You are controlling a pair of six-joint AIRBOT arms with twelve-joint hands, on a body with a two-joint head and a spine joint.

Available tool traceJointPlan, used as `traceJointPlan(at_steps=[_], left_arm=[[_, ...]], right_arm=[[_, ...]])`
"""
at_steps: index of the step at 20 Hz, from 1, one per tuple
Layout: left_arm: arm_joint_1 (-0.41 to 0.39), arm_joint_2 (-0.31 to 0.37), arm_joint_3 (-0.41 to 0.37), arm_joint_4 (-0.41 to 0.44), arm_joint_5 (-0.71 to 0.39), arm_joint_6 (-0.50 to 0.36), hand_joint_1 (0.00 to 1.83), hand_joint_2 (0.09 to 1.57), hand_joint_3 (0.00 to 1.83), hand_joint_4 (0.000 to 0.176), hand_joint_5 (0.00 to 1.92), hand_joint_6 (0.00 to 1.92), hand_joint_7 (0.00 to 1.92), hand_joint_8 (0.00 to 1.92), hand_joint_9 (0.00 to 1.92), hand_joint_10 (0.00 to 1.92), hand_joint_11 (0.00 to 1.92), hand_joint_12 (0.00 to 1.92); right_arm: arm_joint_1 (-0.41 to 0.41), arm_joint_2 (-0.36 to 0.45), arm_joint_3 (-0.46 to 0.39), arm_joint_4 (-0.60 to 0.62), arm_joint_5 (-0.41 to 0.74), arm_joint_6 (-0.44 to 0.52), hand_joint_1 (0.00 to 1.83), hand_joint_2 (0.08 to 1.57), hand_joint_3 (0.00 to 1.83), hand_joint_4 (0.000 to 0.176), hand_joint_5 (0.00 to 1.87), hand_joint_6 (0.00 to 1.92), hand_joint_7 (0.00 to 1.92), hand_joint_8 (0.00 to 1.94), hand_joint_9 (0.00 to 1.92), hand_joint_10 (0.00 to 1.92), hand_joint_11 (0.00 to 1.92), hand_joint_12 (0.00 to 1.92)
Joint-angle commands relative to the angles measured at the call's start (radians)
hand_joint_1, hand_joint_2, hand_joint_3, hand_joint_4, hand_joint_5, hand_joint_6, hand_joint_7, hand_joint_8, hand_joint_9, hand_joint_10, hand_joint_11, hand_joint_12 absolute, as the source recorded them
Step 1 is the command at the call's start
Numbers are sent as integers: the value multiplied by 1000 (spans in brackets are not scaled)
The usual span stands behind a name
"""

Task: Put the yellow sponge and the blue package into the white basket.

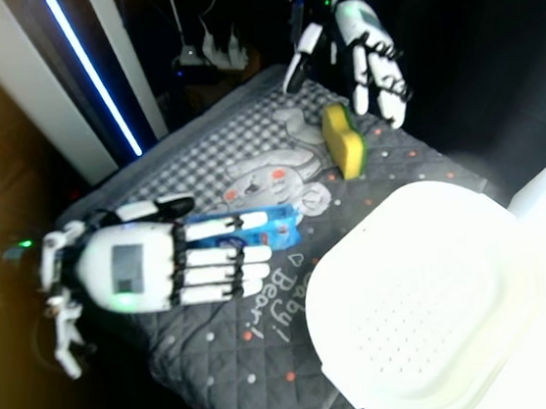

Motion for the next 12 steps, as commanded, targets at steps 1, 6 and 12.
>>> traceJointPlan(at_steps=[1, 6, 12], left_arm=[[-15, -8, 9, -18, -99, -4, 877, 877, 1, 79, 128, 2, 84, 7, 121, 22, 0, 734], [-19, -76, 64, -42, -24, 12, 994, 949, 2, 3, 186, 3, 135, 2, 273, 21, 0, 1020], [-20, -120, 95, -82, 50, 72, 1705, 1040, 1, 0, 710, 22, 684, 22, 939, 933, 756, 1465]], right_arm=[[12, 6, 14, 42, 122, 2, 720, 950, 1, 176, 159, 1, 62, 0, 100, 1, 0, 624], [19, -16, 34, 43, 94, 1, 770, 945, 0, 176, 188, 3, 92, 5, 113, 7, 0, 624], [19, -49, 59, 41, 39, 1, 1480, 1093, 2, 73, 589, 5, 501, 5, 650, 25, 548, 722]])
